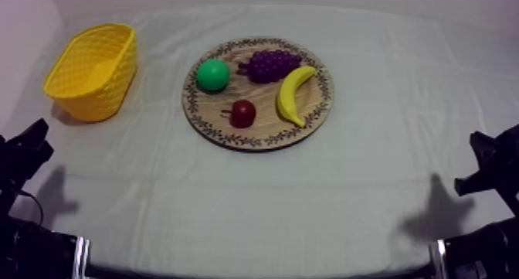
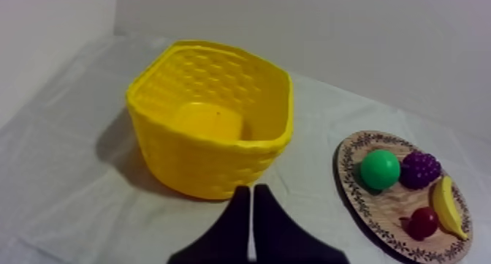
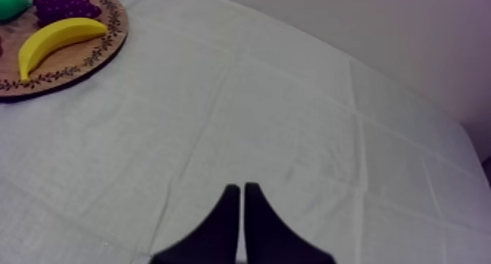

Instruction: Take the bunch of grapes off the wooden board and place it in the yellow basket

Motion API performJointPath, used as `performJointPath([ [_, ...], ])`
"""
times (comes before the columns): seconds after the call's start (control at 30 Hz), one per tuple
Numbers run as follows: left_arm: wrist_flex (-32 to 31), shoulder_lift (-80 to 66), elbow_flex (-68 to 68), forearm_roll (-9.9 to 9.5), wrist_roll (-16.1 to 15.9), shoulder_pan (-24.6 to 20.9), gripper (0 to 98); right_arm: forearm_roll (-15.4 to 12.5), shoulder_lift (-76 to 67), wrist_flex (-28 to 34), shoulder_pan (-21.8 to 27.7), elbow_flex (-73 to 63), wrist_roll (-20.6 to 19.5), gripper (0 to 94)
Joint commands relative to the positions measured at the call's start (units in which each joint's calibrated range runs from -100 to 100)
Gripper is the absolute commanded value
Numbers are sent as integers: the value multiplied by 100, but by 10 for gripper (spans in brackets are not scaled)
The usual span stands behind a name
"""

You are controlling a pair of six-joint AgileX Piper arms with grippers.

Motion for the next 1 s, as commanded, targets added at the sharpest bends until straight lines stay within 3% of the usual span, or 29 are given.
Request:
performJointPath([
  [0.0,5,0,2,0,2,-1,0,-1,0,3,-1,0,-3,3],
  [0.47,5,0,2,0,13,9,0,-1,0,3,-1,0,-7,3],
  [0.63,67,0,-1,-22,-19,199,0,-1,0,3,-1,0,-6,3],
  [0.87,936,0,-280,11,-284,701,0,-1,0,3,-1,0,-5,3],
  [0.97,1102,100,-363,132,-490,826,0,-1,0,3,-1,0,-3,3],
])
